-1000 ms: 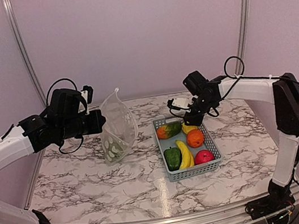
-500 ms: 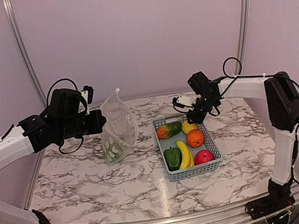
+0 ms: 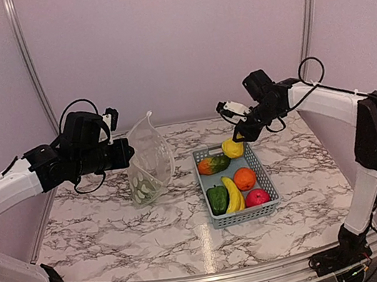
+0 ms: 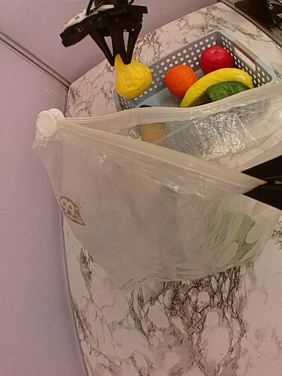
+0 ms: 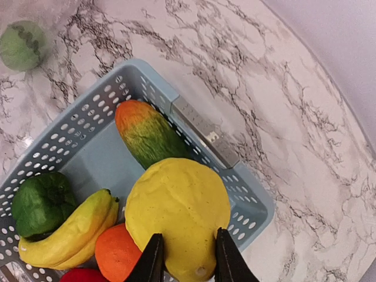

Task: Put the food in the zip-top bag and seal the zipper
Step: Pick up the fake fruit from the bin, then place the fake fruit in the zipper food storage bag.

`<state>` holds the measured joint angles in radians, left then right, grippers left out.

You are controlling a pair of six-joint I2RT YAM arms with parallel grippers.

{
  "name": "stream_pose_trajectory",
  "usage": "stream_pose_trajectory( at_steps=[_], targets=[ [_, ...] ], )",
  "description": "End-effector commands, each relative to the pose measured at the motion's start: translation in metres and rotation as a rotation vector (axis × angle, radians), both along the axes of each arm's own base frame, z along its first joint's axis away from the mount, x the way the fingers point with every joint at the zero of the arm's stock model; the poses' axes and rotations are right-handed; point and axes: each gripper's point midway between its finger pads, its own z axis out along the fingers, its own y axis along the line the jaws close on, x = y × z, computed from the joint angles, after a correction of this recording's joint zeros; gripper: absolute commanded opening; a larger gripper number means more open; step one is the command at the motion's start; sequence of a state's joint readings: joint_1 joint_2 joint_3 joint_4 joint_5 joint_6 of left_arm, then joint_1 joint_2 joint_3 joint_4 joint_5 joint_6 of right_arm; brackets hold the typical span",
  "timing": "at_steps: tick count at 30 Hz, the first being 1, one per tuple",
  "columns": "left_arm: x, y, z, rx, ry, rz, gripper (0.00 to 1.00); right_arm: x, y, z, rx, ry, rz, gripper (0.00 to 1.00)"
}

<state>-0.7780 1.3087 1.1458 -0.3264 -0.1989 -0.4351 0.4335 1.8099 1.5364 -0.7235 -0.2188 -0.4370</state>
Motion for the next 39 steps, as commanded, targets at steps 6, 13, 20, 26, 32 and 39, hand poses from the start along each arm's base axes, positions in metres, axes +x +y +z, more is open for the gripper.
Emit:
stream_pose_trajectory(
  at_steps=[6, 13, 20, 26, 32, 39],
  targets=[
    [0.004, -0.006, 0.001, -0.006, 0.014, 0.003, 0.0, -0.053, 0.07, 0.152, 0.415, -0.109, 0.306, 0.0],
    [0.004, -0.009, 0.005, -0.019, 0.019, -0.007, 0.0, -0.11, 0.131, 0.185, 0.525, -0.188, 0.539, 0.0],
    [-0.001, -0.007, 0.016, -0.034, 0.008, -0.013, 0.0, -0.123, 0.176, 0.187, 0.584, -0.168, 0.617, 0.0],
    [-0.003, -0.005, 0.019, -0.045, 0.002, -0.014, 0.0, -0.105, 0.206, 0.16, 0.574, -0.116, 0.6, 0.0],
    [-0.005, -0.008, 0.021, -0.056, 0.005, -0.03, 0.0, -0.081, 0.223, 0.131, 0.557, -0.087, 0.557, 0.0],
    [-0.005, -0.01, 0.019, -0.062, 0.008, -0.039, 0.0, -0.07, 0.234, 0.125, 0.563, -0.076, 0.469, 0.0]
  ],
)
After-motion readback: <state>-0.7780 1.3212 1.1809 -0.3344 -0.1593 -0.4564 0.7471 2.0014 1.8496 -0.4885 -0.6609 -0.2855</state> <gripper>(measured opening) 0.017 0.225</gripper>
